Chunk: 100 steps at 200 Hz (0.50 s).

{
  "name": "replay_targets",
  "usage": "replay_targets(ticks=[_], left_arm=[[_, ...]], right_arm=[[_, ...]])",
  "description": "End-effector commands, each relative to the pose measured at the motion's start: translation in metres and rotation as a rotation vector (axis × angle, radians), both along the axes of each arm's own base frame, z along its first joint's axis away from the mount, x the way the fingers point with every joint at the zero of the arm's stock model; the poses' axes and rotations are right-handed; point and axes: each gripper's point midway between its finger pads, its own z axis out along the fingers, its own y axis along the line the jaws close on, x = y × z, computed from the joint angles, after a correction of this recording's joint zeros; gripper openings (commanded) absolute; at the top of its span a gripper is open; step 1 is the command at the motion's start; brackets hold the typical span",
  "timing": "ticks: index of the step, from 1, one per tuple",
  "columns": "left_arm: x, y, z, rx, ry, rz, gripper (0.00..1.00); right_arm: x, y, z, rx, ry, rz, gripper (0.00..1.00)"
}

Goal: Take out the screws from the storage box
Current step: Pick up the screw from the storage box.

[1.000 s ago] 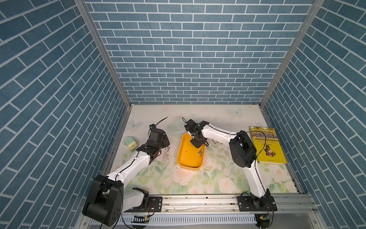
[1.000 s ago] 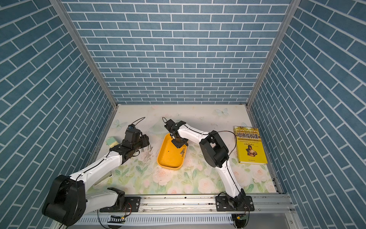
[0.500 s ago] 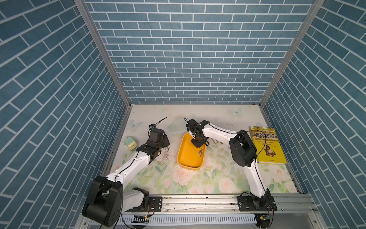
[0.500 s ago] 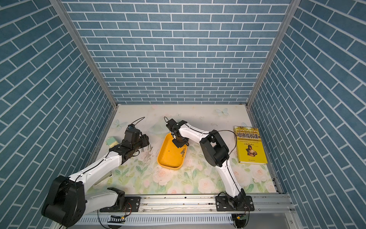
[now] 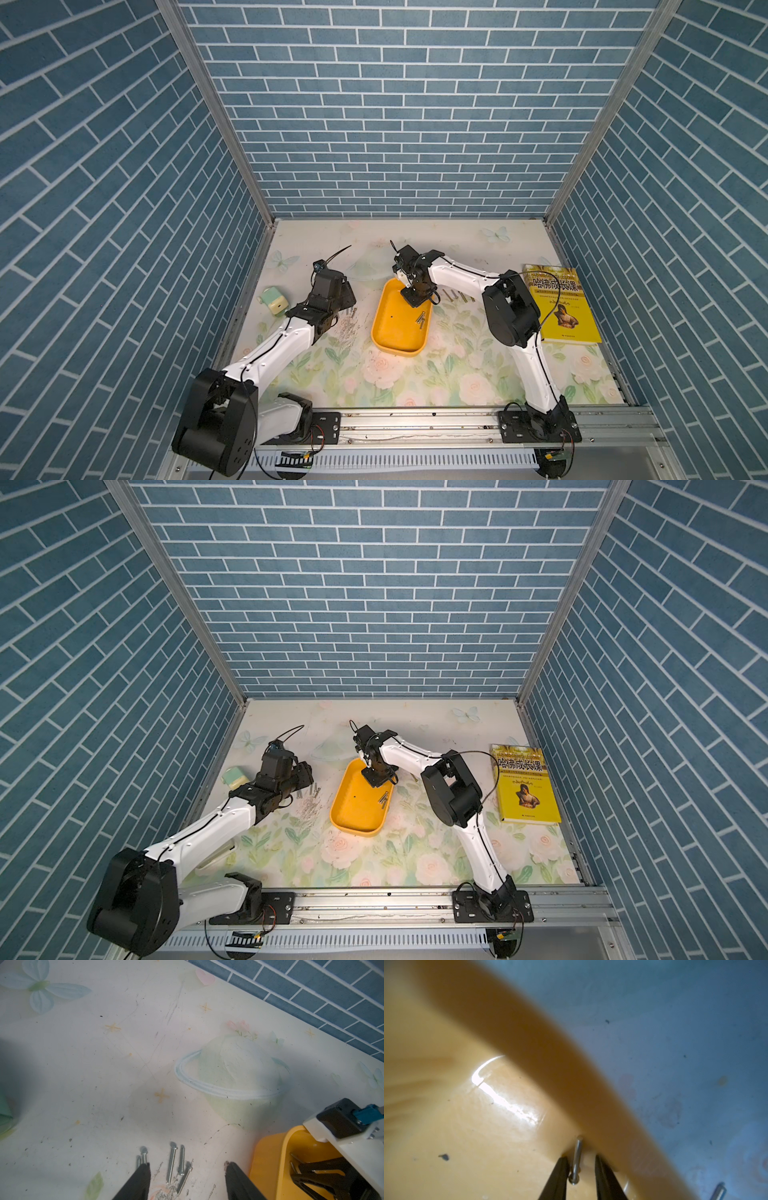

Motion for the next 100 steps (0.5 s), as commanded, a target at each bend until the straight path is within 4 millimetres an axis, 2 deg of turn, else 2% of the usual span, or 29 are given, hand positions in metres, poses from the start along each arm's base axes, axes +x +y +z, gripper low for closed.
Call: replay_targets(ticks=[1, 15, 57, 79, 100], left_arm=[[0.0, 0.004, 0.0, 0.012, 0.001, 0.008, 0.62], [0.0, 0.004, 0.0, 0.012, 0.001, 0.006, 0.62], [-0.001, 0.001, 0.001, 0.003, -0.006, -0.009, 0.65], [-0.001, 0.001, 0.003, 0.0, -0.016, -0.009, 0.72], [-0.002, 0.001, 0.007, -0.001, -0.028, -0.012, 0.74]], right_arm=[[-0.053, -0.045, -0.089, -0.186, 0.253, 0.014, 0.11], [-0.054, -0.044, -0.09, -0.181, 0.259, 0.016, 0.0], [-0.051, -0.037, -0.084, -0.142, 0.236, 0.043, 0.0], [-0.035, -0.023, -0.063, -0.079, 0.151, 0.065, 0.0], [-0.014, 0.0, -0.026, 0.043, 0.022, 0.092, 0.0]])
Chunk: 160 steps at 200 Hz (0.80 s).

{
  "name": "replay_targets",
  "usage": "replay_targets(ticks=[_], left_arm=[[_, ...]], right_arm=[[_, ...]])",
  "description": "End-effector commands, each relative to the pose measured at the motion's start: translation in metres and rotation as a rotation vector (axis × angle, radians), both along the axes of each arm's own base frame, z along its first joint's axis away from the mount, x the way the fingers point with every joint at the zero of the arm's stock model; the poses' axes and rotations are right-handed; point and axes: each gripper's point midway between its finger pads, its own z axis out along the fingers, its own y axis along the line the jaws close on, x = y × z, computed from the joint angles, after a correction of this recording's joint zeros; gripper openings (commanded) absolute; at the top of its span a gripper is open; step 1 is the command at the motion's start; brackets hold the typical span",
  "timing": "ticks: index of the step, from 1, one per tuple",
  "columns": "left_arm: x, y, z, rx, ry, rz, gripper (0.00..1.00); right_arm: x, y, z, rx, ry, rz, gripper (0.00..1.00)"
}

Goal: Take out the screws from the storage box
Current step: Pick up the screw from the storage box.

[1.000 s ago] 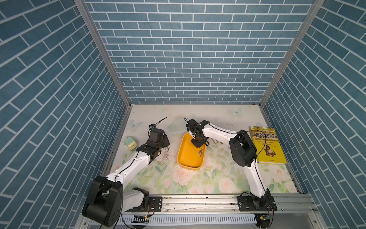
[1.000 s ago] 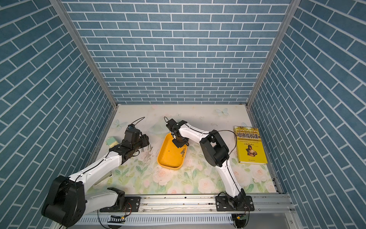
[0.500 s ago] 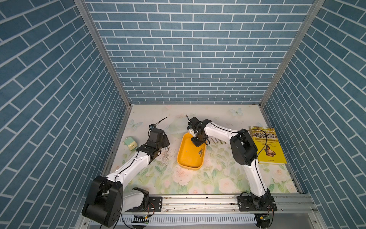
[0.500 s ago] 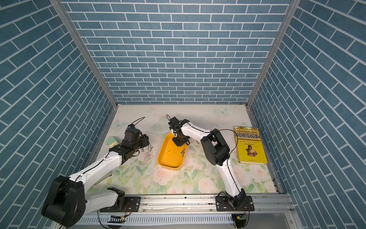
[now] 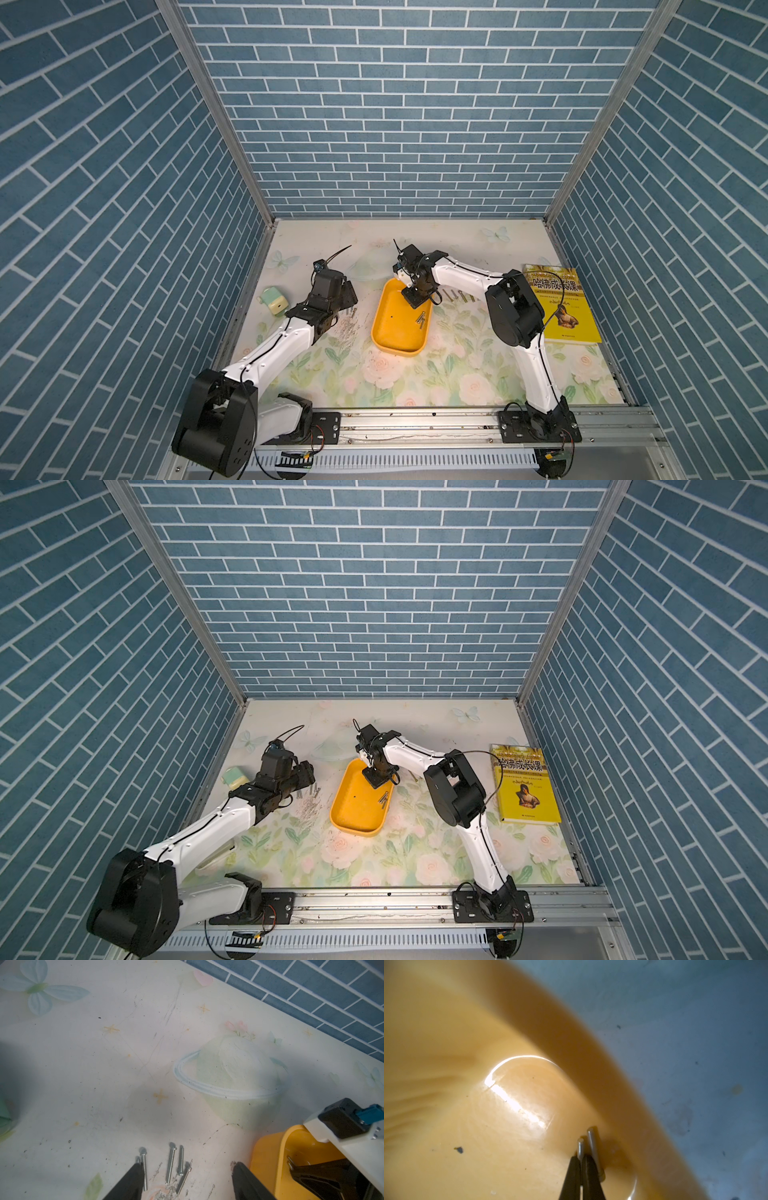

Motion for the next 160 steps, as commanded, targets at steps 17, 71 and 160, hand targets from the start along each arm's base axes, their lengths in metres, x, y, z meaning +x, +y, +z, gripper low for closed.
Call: replay_targets(ticks=[17, 71, 160], left_arm=[[-0.003, 0.002, 0.005, -0.002, -0.029, -0.005, 0.76], [-0.002, -0.007, 0.013, -0.023, -0.053, -0.054, 0.76], [-0.007, -0.032, 0.043, -0.007, -0.164, -0.145, 0.74]], right_arm=[[0.003, 0.016, 0.007, 0.106, -0.078, 0.076, 0.0], [0.02, 0.051, 0.084, 0.341, -0.252, 0.149, 0.0], [0.024, -0.013, 0.166, 0.442, -0.646, -0.032, 0.0]])
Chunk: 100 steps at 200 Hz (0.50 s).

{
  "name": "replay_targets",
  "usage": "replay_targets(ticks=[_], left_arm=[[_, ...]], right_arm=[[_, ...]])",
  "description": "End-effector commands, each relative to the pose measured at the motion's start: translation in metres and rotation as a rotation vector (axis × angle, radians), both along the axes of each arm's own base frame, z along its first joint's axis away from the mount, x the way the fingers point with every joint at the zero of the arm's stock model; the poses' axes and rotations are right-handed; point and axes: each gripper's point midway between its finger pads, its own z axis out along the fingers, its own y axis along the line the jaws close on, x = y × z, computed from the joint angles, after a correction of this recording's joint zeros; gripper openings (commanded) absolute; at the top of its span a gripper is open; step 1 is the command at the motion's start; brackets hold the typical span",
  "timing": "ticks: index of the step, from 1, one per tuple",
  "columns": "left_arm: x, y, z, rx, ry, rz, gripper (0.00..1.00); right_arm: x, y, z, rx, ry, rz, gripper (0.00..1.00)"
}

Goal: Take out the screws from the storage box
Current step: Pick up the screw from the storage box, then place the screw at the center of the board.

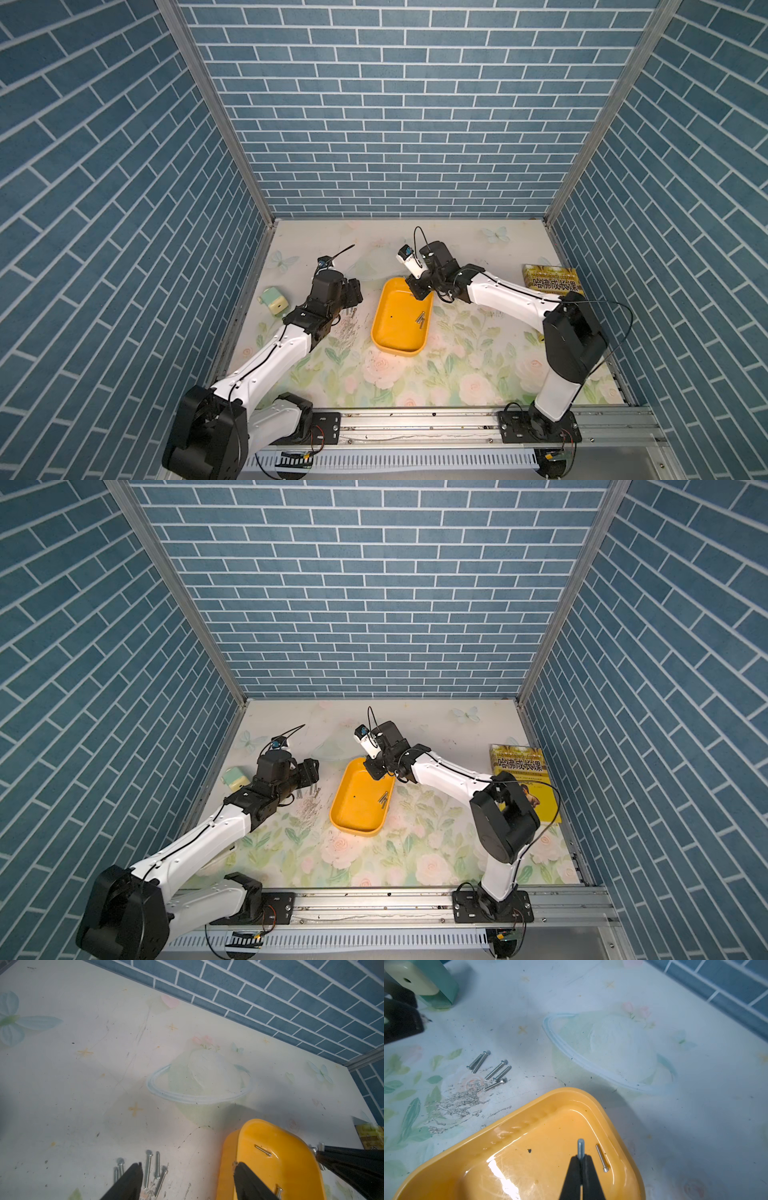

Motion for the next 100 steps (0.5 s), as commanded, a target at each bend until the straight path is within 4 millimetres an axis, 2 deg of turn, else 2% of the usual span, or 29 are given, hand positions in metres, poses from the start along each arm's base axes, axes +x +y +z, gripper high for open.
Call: replay_targets(ticks=[1, 22, 39, 61, 100], left_arm=[[-0.003, -0.005, 0.007, 0.022, -0.043, -0.027, 0.74], [-0.007, -0.023, 0.017, 0.027, -0.071, -0.082, 0.74], [-0.008, -0.042, 0.024, 0.042, -0.084, -0.124, 0.74], [-0.008, -0.076, 0.025, 0.039, -0.067, -0.188, 0.74], [-0.003, -0.132, 0.003, 0.032, 0.031, -0.283, 0.73]], right_arm=[[0.018, -0.023, 0.036, 0.064, -0.165, -0.139, 0.0], [0.013, -0.055, 0.044, 0.108, -0.22, -0.236, 0.0], [0.01, -0.082, 0.042, 0.123, -0.242, -0.32, 0.0], [0.011, -0.117, 0.021, 0.072, -0.217, -0.435, 0.0], [0.011, -0.154, -0.021, 0.046, -0.157, -0.553, 0.0]])
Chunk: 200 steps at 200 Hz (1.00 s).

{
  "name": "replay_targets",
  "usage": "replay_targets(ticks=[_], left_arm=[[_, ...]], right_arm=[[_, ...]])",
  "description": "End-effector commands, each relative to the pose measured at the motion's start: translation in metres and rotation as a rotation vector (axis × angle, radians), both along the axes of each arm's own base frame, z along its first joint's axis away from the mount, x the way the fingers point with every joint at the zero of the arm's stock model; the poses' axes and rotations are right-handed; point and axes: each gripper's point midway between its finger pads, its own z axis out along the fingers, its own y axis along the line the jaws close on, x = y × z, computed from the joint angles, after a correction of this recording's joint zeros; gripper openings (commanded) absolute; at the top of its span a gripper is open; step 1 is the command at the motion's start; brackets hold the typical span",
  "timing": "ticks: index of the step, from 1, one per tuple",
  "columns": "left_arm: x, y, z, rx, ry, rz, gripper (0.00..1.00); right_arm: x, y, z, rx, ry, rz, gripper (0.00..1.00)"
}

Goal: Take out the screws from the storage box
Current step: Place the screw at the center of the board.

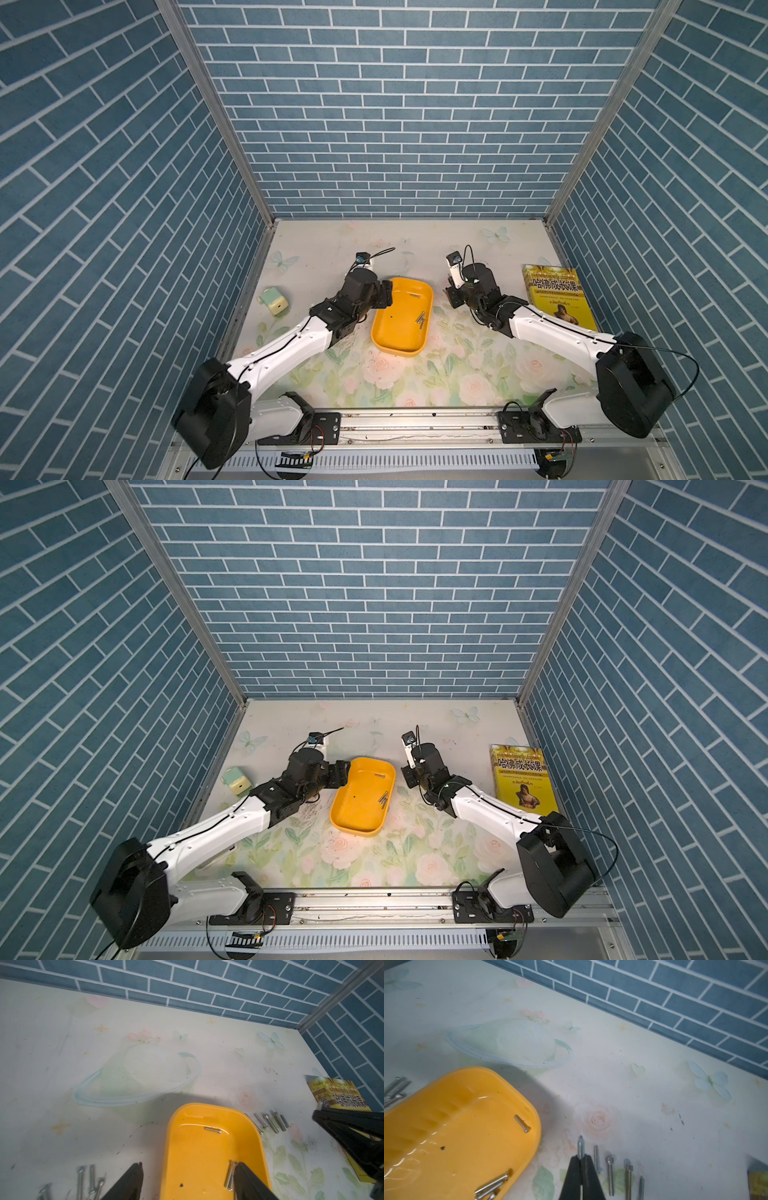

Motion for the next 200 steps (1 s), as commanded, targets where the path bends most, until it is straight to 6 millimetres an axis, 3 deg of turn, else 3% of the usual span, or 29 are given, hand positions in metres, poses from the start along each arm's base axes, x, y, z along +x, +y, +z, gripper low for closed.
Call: replay_targets(ticks=[1, 51, 91, 117, 149, 200], left_arm=[[0.001, -0.023, -0.01, -0.003, 0.047, -0.032, 0.73], [0.003, -0.055, -0.039, -0.04, 0.17, -0.079, 0.73], [0.015, -0.075, -0.049, -0.064, 0.239, -0.064, 0.73], [0.02, -0.083, -0.067, -0.057, 0.304, -0.048, 0.72], [0.021, -0.084, -0.091, -0.028, 0.377, -0.008, 0.71], [0.023, -0.075, -0.092, -0.016, 0.383, 0.051, 0.69]], right_arm=[[0.005, -0.023, -0.012, 0.043, -0.002, -0.126, 0.0], [0.0, -0.047, -0.053, 0.06, 0.045, -0.216, 0.0], [0.002, -0.046, -0.074, 0.058, 0.119, -0.206, 0.0], [0.002, -0.042, -0.085, 0.057, 0.163, -0.19, 0.0], [0.001, -0.036, -0.092, 0.059, 0.196, -0.165, 0.0], [0.003, -0.032, -0.105, 0.044, 0.233, -0.151, 0.0]])
